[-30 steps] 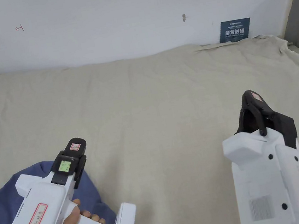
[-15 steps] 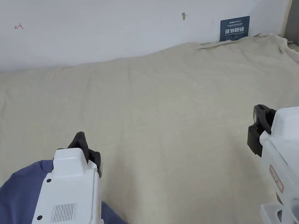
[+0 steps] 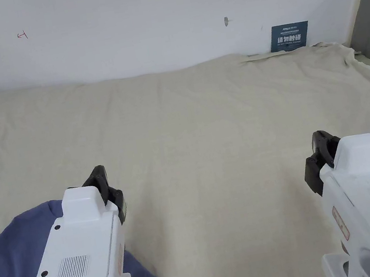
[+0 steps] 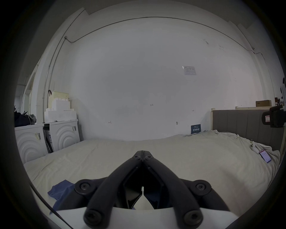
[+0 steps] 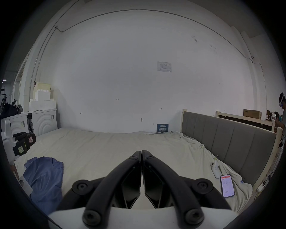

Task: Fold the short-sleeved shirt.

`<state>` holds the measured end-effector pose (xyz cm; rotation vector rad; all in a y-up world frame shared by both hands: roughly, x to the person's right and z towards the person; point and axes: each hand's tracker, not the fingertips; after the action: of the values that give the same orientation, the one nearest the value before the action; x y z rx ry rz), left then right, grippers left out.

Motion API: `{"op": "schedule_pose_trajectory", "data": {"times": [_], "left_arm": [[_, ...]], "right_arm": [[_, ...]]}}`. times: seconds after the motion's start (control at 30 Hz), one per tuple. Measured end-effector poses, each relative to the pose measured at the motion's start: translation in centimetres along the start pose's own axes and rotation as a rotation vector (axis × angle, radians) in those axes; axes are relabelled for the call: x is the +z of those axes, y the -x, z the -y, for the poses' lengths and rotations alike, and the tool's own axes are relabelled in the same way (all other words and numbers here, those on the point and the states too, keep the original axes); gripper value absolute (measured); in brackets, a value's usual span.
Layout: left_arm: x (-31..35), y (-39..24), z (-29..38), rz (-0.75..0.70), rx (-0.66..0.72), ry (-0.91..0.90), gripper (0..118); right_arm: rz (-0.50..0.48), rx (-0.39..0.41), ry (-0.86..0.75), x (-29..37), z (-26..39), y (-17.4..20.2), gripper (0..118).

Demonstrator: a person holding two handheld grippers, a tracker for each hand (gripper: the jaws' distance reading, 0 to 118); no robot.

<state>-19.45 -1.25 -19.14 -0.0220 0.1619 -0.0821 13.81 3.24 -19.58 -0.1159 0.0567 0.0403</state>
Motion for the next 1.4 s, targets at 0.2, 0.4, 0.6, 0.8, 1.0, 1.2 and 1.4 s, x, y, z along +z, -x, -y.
{"op": "schedule_pose_trajectory", "data": {"times": [0.2,0.4,0.6,0.8,1.0,1.2,1.4], "left_arm": [[0.05,0.00,-0.12,0.000,0.004,-0.002,0],[0.01,0.02,-0.11,0.004,0.003,-0.005,0],[0.07,-0.03,-0.11,0.003,-0.001,-0.005,0],[0.11,-0.18,-0.14,0.002,-0.021,-0.007,0],[0.04,-0.19,-0.11,0.001,-0.022,-0.010,0],[0.05,-0.17,-0.26,-0.001,-0.017,-0.012,0],[0.01,0.04,-0.31,-0.007,-0.020,-0.015,0]], "right_arm": [[-0.003,-0.002,-0.002,0.10,-0.23,0.03,0],[-0.002,0.004,-0.008,0.33,-0.55,0.25,0],[-0.002,0.006,-0.008,0.37,-0.65,0.14,0],[-0.004,0.009,-0.008,0.36,-0.67,0.08,0],[-0.006,0.008,-0.008,0.15,-0.52,-0.19,0],[-0.009,0.010,-0.009,0.15,-0.58,-0.20,0],[-0.014,0.016,-0.010,0.18,-0.83,0.18,0]]}}
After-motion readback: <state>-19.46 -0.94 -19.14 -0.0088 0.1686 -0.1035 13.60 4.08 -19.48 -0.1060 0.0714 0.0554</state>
